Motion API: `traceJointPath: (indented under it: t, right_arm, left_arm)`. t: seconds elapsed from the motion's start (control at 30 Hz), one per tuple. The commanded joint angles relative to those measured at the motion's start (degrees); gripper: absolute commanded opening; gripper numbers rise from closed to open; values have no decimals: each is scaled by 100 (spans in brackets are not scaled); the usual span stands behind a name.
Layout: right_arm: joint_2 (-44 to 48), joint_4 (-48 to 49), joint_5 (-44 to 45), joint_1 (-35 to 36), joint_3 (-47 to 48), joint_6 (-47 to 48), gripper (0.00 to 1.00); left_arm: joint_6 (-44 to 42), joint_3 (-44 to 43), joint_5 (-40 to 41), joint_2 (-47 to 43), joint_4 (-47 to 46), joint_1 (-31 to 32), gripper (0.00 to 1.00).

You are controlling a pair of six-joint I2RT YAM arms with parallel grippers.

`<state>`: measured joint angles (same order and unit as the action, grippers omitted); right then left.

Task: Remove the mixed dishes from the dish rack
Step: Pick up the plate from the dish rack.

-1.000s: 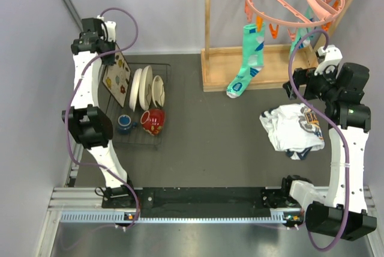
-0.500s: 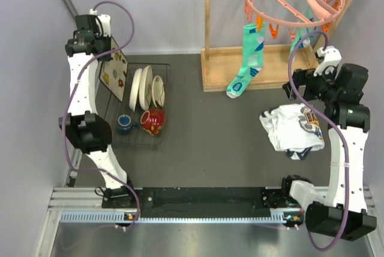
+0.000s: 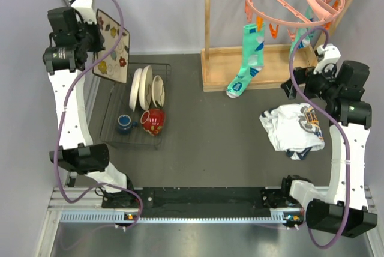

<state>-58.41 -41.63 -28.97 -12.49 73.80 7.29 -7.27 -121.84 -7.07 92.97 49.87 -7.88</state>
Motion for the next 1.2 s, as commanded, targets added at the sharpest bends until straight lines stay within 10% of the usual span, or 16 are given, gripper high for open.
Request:
traceJointPath:
  t: [0.0, 0.47, 1.17]
  right_arm:
    - [-135, -47, -469, 1, 486, -105, 99]
    - [-856, 207, -2911, 307, 1303, -1247, 98]
    - [-2148, 1104, -3158, 2409, 1901, -1695, 94]
  left_arm:
    - [620, -393, -1154, -710, -926, 6, 0]
    - [3063, 1309, -4283, -1263, -2181, 14, 0]
    - [4786, 3324, -5111, -1615, -5124, 1403, 0]
